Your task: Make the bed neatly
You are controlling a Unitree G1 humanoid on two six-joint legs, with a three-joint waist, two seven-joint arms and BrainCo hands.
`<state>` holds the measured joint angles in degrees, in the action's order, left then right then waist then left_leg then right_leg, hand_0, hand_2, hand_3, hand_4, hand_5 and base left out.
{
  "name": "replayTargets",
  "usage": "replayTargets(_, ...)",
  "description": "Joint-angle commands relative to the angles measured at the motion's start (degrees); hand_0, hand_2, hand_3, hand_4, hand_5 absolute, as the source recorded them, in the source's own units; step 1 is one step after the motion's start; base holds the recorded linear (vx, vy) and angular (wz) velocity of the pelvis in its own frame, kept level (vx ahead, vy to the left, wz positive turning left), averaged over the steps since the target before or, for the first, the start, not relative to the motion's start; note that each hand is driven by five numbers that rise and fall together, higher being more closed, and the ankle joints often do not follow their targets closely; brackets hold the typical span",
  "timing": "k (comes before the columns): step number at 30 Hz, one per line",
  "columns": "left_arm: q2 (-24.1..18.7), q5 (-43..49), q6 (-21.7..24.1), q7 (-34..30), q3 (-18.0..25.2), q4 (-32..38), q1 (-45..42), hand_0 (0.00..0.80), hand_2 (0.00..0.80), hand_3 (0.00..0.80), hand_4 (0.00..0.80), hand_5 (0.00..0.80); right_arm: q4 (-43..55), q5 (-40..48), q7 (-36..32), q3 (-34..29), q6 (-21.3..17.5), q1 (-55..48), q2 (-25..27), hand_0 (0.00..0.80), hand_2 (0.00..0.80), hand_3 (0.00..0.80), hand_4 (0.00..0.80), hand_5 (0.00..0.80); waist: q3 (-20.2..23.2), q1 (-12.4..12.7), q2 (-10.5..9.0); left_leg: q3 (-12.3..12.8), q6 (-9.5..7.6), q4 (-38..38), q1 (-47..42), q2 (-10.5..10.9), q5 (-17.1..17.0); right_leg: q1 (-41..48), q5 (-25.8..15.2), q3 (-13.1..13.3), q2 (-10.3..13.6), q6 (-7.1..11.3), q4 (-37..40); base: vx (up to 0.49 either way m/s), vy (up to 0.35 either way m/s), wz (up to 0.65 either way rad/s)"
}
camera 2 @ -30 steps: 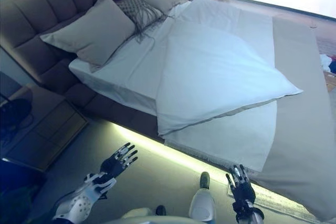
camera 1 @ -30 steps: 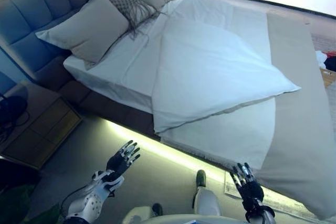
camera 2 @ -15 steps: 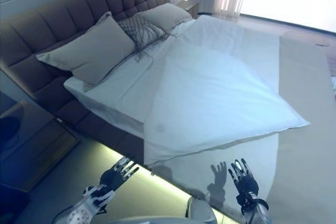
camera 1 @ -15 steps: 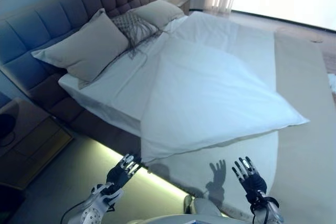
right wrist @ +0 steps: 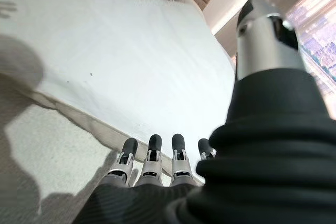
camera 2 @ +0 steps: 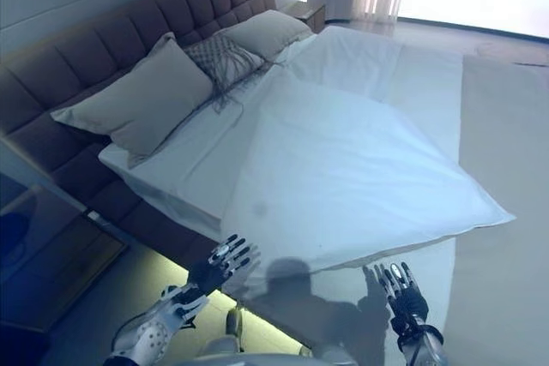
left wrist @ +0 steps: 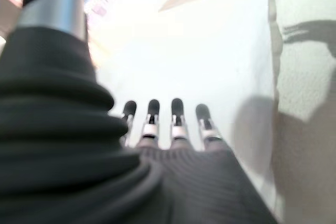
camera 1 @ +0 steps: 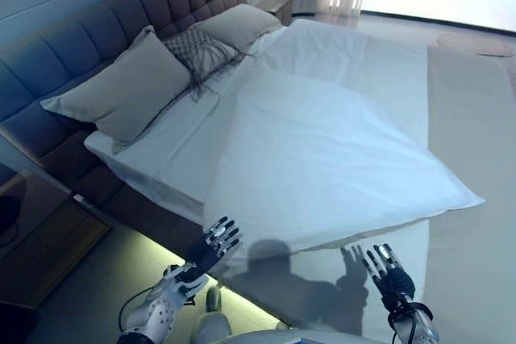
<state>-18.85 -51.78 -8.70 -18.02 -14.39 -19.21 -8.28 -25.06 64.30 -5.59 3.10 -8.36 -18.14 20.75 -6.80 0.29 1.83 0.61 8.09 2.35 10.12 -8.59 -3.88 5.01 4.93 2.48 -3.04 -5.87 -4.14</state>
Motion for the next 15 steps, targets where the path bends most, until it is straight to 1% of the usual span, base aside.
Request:
replayTargets(1, -1.3, 0.8, -0.7, -1.1, 3.2, 3.2, 0.9, 0.0, 0.0, 0.0, 0.0, 0.0, 3.7, 1.0, -1.6, -1.1, -3.8, -1.1, -0.9, 0.0, 0.0, 0.0, 0.0, 0.0, 1.3, 0.6, -0.48, -0.8, -0.34, 2.3, 6.5, 1.2, -14.3, 3.8, 1.6, -1.8, 3.5, 9.34, -2.5, 0.298, 0.022, -0.51)
replayTargets(2, -1.1, 0.3, -1.3, -1.0, 3.7, 3.3, 0.3, 0.0, 0.0, 0.0, 0.0, 0.0, 3.5, 0.4, -1.6, -1.0, -4.1, -1.2, -1.4, 0.0, 0.0, 0.0, 0.0, 0.0, 1.5, 1.0, -0.13, -1.0, -0.13, 2.6, 6.8, 0.8, -14.5, 4.5, 2.6, -2.2, 3.7, 9.22, -3.0, 0.322, 0.039, -0.46)
replayTargets(4, -0.8, 0.1, -1.2, -0.4, 4.1, 2.9, 0.3, 0.0, 0.0, 0.0, 0.0, 0.0, 3.5, 0.0, -1.7, -0.6, -4.1, -0.7, -2.0, 0.0, 0.0, 0.0, 0.0, 0.0, 1.4, 1.2, 0.22, -1.4, -0.52, 1.2, 4.9, 0.5, -14.2, 5.3, 3.9, -2.2, 4.2, 9.68, -4.0, 0.271, 0.073, -0.5)
replayTargets(5, -0.8, 0.1, -0.7, -0.4, 4.4, 2.3, 0.7, 0.0, 0.0, 0.0, 0.0, 0.0, 3.9, -0.2, -1.6, -0.2, -4.2, -0.4, -2.2, 0.0, 0.0, 0.0, 0.0, 0.0, 1.4, 1.1, 0.32, -1.4, -0.74, -1.5, 3.8, 0.3, -14.2, 5.7, 4.4, -2.3, 4.7, 9.98, -4.5, 0.195, 0.083, -0.57)
replayTargets(6, -0.8, 0.2, -0.4, -0.5, 4.6, 1.9, 1.1, 0.0, 0.0, 0.0, 0.0, 0.0, 4.0, -0.3, -1.5, -0.1, -4.1, -0.2, -2.2, 0.0, 0.0, 0.0, 0.0, 0.0, 1.4, 0.9, 0.3, -1.5, -0.87, -5.8, 3.8, 0.5, -13.6, 5.6, 4.5, -2.4, 5.1, 10.06, -4.9, 0.198, 0.099, -0.86)
replayTargets(7, -0.7, 0.0, 0.6, -0.5, 4.7, 0.9, 1.8, 0.0, 0.0, 0.0, 0.0, 0.0, 3.5, -0.5, -0.7, 0.8, -4.3, 1.1, -2.2, 0.0, 0.0, 0.0, 0.0, 0.0, 1.7, 0.8, -0.48, -0.7, -2.52, -9.5, 3.2, 1.9, -7.7, 5.3, 4.1, -2.5, 6.9, 10.75, -5.7, 0.169, 0.132, -1.03)
replayTargets(8, -0.5, -0.3, 0.9, 0.3, 4.8, 0.8, 2.4, 0.0, 0.0, 0.0, 0.0, 0.0, 3.5, -0.9, 0.8, 1.7, -4.7, 2.0, -2.6, 0.0, 0.0, 0.0, 0.0, 0.0, 2.2, 1.1, -0.37, 0.9, -2.87, -8.3, 2.3, 2.3, -5.9, 4.6, 4.2, -4.2, 8.4, 11.6, -7.5, 0.209, 0.182, -1.01)
replayTargets(9, -0.9, -0.8, 1.0, 0.5, 4.8, 0.6, 3.1, 0.0, 0.0, 0.0, 0.0, 0.0, 3.9, -0.5, 2.0, 1.7, -4.4, 2.5, -2.7, 0.0, 0.0, 0.0, 0.0, 0.0, 2.6, 1.1, -0.44, 1.5, -3.53, -9.1, 2.1, 2.9, -4.6, 4.7, 4.1, -4.6, 9.9, 12.31, -8.7, 0.176, 0.172, -0.67)
replayTargets(10, -1.1, -0.8, 1.0, 0.5, 4.7, 0.9, 3.5, 0.0, 0.0, 0.0, 0.0, 0.0, 4.6, 0.0, 2.0, 1.4, -4.1, 2.4, -3.2, 0.0, 0.0, 0.0, 0.0, 0.0, 2.9, 1.4, -0.77, 1.6, -3.86, -10.7, 2.8, 3.7, -3.8, 4.7, 3.6, -4.7, 10.9, 12.85, -9.5, 0.163, 0.127, -0.41)
replayTargets(11, -1.2, -0.4, 1.6, 0.2, 4.6, 1.2, 4.1, 0.0, 0.0, 0.0, 0.0, 0.0, 5.9, -0.1, 1.9, 1.4, -3.9, 2.0, -4.1, 0.0, 0.0, 0.0, 0.0, 0.0, 3.3, 1.6, -1.32, 1.9, -4.72, -12.6, 3.8, 4.7, -2.9, 4.5, 2.5, -4.9, 11.8, 13.39, -10.1, 0.15, 0.086, -0.2)
replayTargets(13, -1.7, -0.8, 1.7, 0.6, 4.6, 2.4, 3.9, 0.0, 0.0, 0.0, 0.0, 0.0, 6.2, -1.7, 1.6, 1.7, -3.7, 1.9, -5.1, 0.0, 0.0, 0.0, 0.0, 0.0, 4.0, 2.2, -1.64, 1.8, -5.51, -12.4, 3.8, 5.6, -2.0, 4.1, 2.4, -6.1, 12.6, 13.62, -10.2, 0.103, 0.054, 0.01)
replayTargets(15, -1.7, -0.8, 1.7, 0.6, 4.6, 2.5, 3.9, 0.0, 0.0, 0.0, 0.0, 0.0, 6.2, -1.8, 1.6, 1.7, -3.7, 1.9, -5.1, 0.0, 0.0, 0.0, 0.0, 0.0, 4.0, 2.2, -1.66, 1.8, -5.51, -12.4, 3.8, 5.6, -2.0, 4.1, 2.4, -6.1, 12.6, 13.62, -10.2, 0.037, -0.013, -0.08)
